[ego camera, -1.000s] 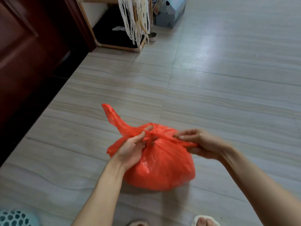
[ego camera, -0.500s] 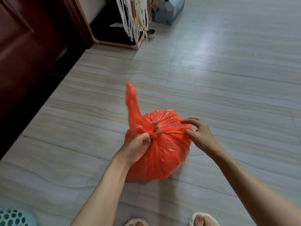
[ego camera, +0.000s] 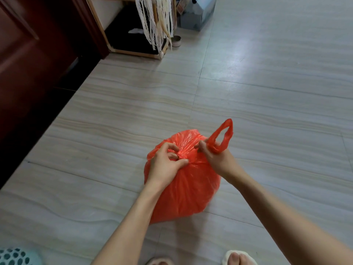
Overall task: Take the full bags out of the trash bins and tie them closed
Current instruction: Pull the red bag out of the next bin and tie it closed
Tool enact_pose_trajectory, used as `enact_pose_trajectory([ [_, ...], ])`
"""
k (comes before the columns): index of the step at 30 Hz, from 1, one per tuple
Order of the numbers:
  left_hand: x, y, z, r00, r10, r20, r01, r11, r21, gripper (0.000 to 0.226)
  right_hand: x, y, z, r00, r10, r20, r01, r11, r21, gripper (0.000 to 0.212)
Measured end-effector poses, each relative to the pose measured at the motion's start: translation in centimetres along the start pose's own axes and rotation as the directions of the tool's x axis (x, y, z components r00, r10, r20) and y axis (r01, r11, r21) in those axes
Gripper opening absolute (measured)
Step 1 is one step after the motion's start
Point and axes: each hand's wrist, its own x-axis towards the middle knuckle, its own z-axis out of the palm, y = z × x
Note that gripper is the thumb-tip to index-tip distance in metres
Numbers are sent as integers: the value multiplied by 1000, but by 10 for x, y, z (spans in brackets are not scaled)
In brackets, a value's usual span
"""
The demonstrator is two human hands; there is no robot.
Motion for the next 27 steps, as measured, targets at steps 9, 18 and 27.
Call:
enact_pose_trajectory([
  [9, -11, 5, -7, 975, 185, 123, -214, 931, 297, 34, 3, 35, 11, 971, -110, 214, 190, 898, -398, 47],
  [18, -18, 7, -15, 989, 123, 84, -146, 908, 392, 32, -1, 24, 14, 951, -243, 194, 293, 909, -298, 53],
  [27, -36, 15, -9, 978, 162, 129, -206, 833, 514, 33, -11, 14, -5, 968, -39, 247, 105, 959, -263, 36],
])
